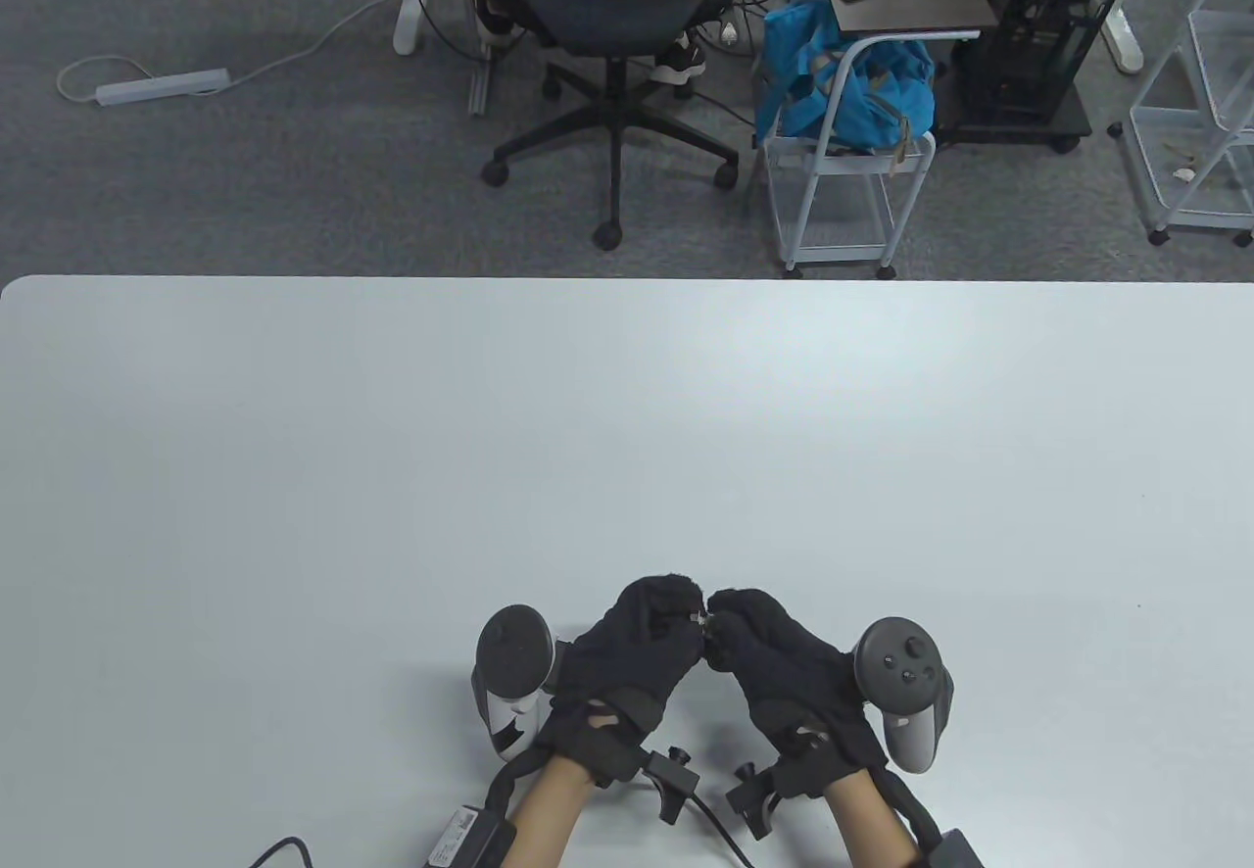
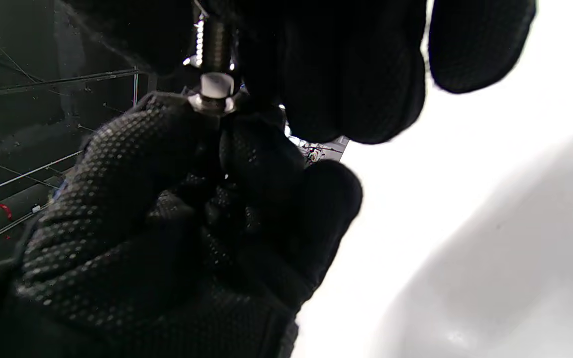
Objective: Unscrew nut from screw
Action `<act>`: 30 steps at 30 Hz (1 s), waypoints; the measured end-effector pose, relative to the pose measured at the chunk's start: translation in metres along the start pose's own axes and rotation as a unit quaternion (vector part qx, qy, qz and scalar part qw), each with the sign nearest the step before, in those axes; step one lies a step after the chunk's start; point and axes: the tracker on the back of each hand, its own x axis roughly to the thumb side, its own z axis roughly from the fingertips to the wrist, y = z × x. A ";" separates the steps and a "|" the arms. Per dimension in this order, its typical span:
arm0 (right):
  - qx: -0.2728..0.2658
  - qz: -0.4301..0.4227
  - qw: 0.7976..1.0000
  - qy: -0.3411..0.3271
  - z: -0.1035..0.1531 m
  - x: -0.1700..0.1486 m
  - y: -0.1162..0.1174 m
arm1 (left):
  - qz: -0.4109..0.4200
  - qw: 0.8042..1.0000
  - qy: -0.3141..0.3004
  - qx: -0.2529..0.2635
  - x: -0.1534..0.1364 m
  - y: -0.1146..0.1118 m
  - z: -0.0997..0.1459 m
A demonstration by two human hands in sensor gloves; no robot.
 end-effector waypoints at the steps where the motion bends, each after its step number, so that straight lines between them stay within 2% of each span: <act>1: -0.006 0.008 1.000 -0.006 0.000 0.001 0.000 | 0.002 1.000 0.000 0.001 0.000 0.000 0.000; 11: -0.013 0.007 0.998 -0.054 0.001 0.010 -0.002 | 0.008 1.000 0.001 0.003 0.000 0.001 0.001; 15: -0.014 -0.027 0.999 -0.042 0.001 0.006 -0.003 | 0.018 1.000 0.001 0.006 0.000 0.001 0.001; 19: -0.028 -0.013 1.000 0.000 0.001 -0.001 -0.005 | 0.013 1.000 -0.001 0.004 0.000 0.001 0.001; 30: -0.005 -0.013 0.999 -0.045 0.001 0.009 -0.003 | 0.015 1.000 -0.001 0.005 0.000 0.000 0.001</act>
